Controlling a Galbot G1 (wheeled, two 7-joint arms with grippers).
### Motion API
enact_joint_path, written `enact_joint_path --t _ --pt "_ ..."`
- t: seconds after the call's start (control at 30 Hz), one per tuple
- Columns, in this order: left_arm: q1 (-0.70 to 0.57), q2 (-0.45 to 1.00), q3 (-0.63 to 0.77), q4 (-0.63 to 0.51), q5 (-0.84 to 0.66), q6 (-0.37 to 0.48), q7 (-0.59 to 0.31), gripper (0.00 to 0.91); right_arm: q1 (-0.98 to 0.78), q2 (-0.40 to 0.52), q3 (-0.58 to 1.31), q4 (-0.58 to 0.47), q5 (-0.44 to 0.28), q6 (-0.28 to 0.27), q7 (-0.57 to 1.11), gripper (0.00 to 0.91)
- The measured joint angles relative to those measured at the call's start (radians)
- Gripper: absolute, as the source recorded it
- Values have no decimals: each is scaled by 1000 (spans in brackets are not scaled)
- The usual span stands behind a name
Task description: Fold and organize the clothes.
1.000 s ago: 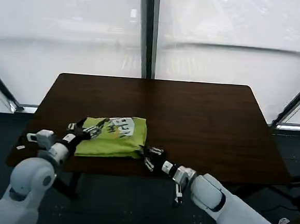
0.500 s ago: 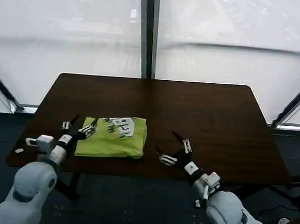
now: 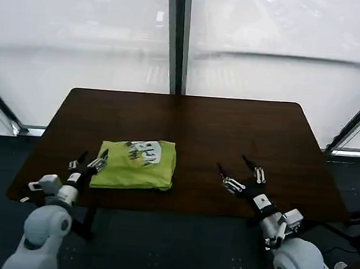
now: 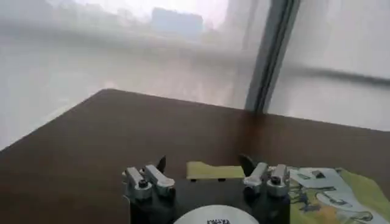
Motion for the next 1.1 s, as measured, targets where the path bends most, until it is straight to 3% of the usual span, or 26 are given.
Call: enact_joint_path --t 0.3,0.53,0.83,1.1 --pt "14 59 -35 -50 70 34 -7 0 42 31 -29 -30 -6 8 26 878" --pt "65 227 -147 -90 98 29 -1 0 98 55 -67 -70 -5 13 26 878" --pt "140 408 -343 -163 37 50 -17 0 115 68 -66 -91 3 25 26 878" --pt "109 403 -314 -302 -141 163 -137 0 80 74 -35 -75 -4 21 34 878"
